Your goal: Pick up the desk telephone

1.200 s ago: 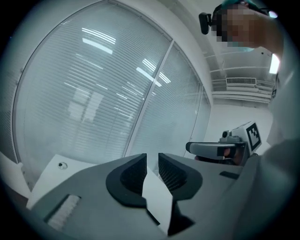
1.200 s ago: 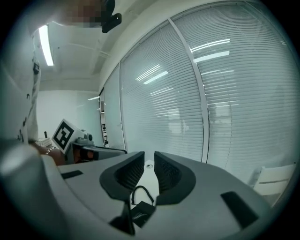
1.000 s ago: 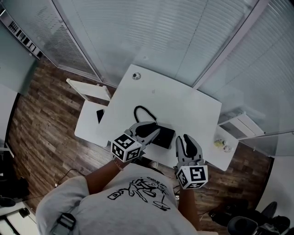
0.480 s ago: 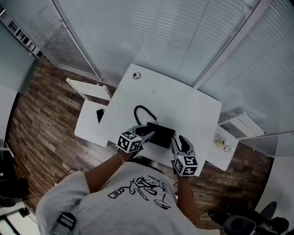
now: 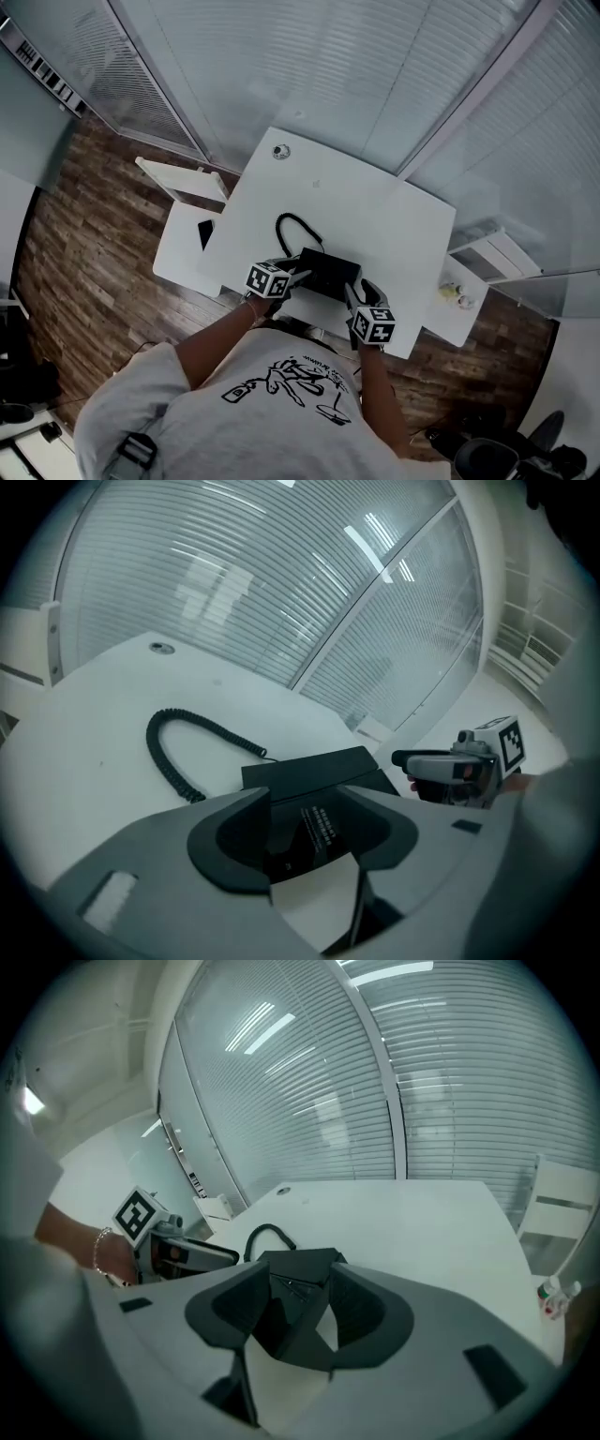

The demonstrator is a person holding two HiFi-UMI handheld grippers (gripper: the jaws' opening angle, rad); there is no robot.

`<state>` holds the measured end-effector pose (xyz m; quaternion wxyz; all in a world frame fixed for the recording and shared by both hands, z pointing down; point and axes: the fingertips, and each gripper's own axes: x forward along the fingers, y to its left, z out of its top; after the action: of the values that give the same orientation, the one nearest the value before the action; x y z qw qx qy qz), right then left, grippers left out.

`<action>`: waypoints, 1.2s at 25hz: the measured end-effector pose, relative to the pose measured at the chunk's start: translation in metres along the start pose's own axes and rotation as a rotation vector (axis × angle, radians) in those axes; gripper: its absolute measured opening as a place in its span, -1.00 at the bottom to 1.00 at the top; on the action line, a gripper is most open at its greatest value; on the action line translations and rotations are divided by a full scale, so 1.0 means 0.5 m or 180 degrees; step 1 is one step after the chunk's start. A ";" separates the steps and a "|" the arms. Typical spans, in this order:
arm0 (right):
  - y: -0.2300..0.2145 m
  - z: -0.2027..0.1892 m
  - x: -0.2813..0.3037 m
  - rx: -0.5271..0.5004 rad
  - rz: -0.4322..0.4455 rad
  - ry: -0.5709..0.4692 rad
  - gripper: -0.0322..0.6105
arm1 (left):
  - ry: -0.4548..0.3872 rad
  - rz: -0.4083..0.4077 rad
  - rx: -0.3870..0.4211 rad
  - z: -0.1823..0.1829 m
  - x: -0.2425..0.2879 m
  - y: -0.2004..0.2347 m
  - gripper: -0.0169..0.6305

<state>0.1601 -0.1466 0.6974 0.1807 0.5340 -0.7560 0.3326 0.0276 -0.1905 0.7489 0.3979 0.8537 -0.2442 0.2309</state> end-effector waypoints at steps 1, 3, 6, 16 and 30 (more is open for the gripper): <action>-0.004 -0.010 0.008 0.0026 0.0005 0.0040 -0.38 | 0.0032 0.0007 -0.0042 -0.007 0.006 0.010 -0.33; -0.012 -0.028 0.021 0.0097 0.0022 0.0114 -0.33 | 0.0086 0.0007 -0.0136 -0.020 0.015 0.026 -0.29; -0.019 -0.053 0.035 0.0246 0.0059 0.0202 -0.29 | 0.0117 -0.0030 -0.0292 -0.036 0.026 0.043 -0.22; -0.022 -0.081 0.072 0.0616 0.0243 0.0286 -0.23 | 0.0269 -0.0248 -0.0546 -0.069 0.060 0.049 -0.13; -0.011 -0.088 0.079 0.0833 0.0382 0.0331 -0.27 | 0.0348 -0.0264 -0.0677 -0.070 0.064 0.050 -0.13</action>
<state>0.1470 -0.1442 0.7555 0.1283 0.4889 -0.7264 0.4657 0.0303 -0.1841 0.8021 0.5082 0.8021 -0.2097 0.2332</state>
